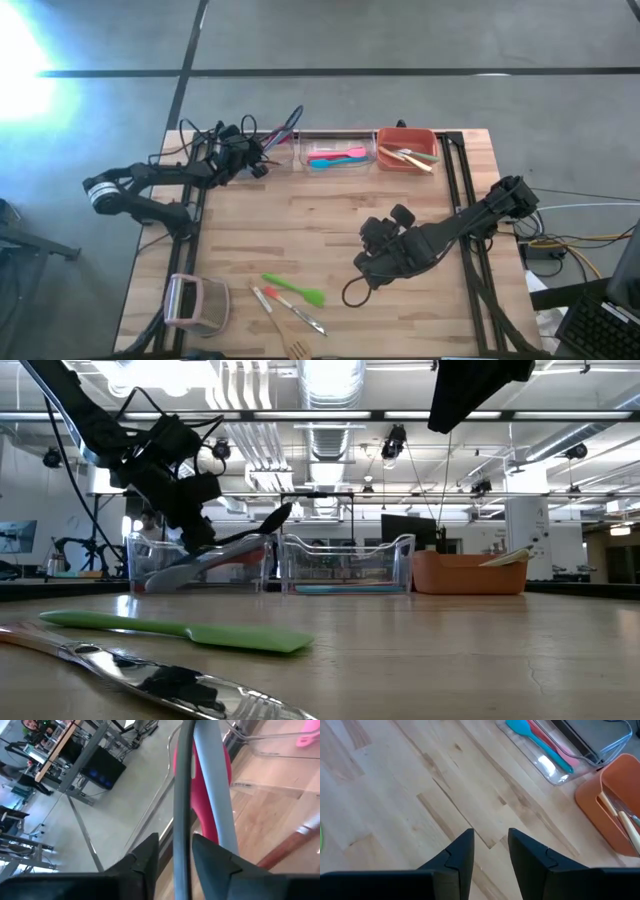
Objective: Pick & Place Kitchen Items
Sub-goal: Put the black serving spoon into the left transparent bin, then put the orange knife into the orange bin
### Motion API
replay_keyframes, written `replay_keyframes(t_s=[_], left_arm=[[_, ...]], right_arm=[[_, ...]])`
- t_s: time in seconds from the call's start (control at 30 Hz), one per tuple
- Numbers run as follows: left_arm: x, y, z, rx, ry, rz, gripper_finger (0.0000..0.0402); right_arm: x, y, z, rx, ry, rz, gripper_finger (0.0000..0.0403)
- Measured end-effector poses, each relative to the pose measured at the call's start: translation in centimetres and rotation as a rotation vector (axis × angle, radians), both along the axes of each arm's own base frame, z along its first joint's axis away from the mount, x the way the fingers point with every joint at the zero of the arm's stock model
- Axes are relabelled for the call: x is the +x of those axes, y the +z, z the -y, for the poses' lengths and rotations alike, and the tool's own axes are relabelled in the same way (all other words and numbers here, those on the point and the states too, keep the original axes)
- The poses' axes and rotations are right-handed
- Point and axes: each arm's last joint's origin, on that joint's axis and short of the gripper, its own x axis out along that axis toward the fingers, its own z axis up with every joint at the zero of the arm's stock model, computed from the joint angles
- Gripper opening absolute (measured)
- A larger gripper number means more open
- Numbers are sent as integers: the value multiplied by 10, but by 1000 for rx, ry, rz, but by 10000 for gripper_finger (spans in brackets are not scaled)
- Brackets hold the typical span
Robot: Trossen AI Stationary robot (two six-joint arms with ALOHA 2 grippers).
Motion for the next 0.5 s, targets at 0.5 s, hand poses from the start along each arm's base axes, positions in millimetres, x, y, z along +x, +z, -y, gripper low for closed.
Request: replay_keyframes(t_s=[0.5], left_arm=[[1,38,12,21,-23,79,177]], right_arm=[[0,0,0,5,0,1,113]])
